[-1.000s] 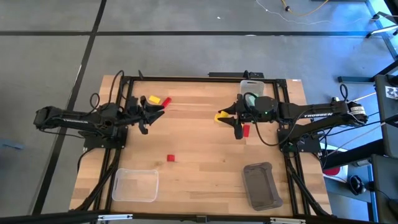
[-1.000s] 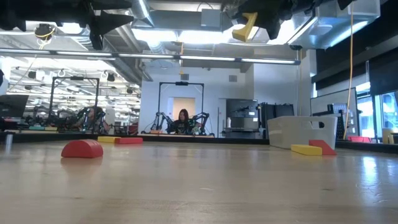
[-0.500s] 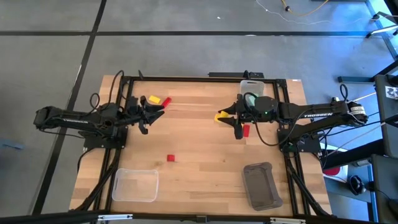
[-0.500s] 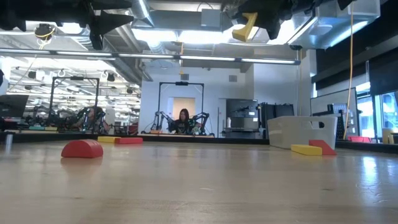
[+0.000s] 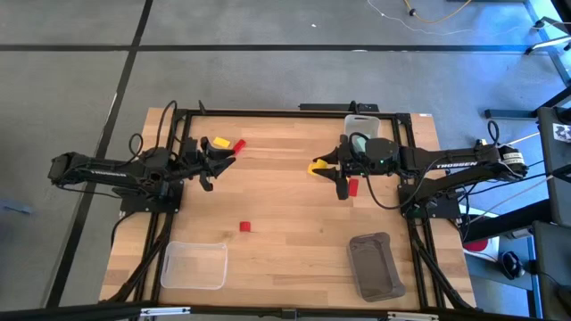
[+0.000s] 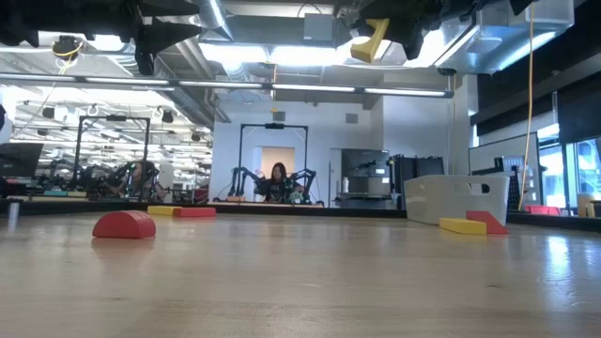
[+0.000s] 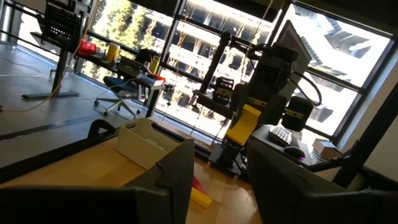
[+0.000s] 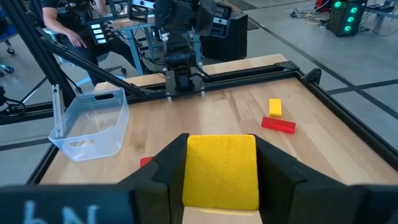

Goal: Sort & place blocks by color
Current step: Put the bottom left yellow block into the black bin

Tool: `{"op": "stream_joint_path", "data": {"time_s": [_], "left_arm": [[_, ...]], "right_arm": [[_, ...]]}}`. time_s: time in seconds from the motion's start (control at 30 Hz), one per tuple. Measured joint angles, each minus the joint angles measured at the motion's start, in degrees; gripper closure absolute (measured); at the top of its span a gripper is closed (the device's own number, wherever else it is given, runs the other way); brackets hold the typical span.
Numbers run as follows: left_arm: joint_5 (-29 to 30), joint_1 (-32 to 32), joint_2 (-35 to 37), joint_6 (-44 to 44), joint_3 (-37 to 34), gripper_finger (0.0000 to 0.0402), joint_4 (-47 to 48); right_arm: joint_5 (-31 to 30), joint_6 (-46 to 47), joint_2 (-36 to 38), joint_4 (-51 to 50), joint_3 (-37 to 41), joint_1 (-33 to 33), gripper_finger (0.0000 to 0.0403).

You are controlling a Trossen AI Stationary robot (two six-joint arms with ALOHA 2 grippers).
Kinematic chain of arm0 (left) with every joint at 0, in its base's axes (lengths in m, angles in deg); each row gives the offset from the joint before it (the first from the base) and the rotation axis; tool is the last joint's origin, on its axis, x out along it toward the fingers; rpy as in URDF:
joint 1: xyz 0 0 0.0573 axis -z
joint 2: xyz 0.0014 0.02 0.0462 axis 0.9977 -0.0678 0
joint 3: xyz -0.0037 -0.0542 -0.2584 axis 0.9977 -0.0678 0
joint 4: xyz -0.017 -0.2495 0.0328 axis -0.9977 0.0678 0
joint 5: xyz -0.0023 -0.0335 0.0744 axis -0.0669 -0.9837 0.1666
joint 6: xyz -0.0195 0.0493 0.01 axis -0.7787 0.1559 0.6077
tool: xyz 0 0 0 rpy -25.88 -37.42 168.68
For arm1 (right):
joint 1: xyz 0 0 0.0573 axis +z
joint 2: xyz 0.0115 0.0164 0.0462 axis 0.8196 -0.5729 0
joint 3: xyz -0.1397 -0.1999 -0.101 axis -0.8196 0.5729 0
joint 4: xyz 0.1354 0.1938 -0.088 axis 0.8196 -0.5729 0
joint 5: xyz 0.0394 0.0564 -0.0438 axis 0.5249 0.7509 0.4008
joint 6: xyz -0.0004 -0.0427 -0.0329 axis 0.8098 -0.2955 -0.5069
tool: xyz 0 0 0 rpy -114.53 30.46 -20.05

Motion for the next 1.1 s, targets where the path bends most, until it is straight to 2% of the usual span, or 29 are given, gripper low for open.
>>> {"op": "stream_joint_path", "data": {"time_s": [0.7,0.83,0.93,1.1], "left_arm": [[-0.04,0.00,0.00,-0.42,0.00,0.0263,-0.03],[-0.01,0.00,0.00,-0.44,0.00,0.0263,-0.03],[-0.01,0.00,-0.01,-0.44,0.00,0.0263,-0.03],[-0.01,0.00,0.00,-0.48,0.00,0.0263,-0.03]], "right_arm": [[2.55,-0.04,-0.10,-0.33,-0.95,0.02,0.0266],[6.38,1.74,-0.07,-3.08,-4.85,1.00,0.0266],[11.90,5.15,-0.09,-10.61,-8.57,2.80,0.0266],[23.77,19.15,0.01,-21.88,-11.30,9.45,0.0266]]}}
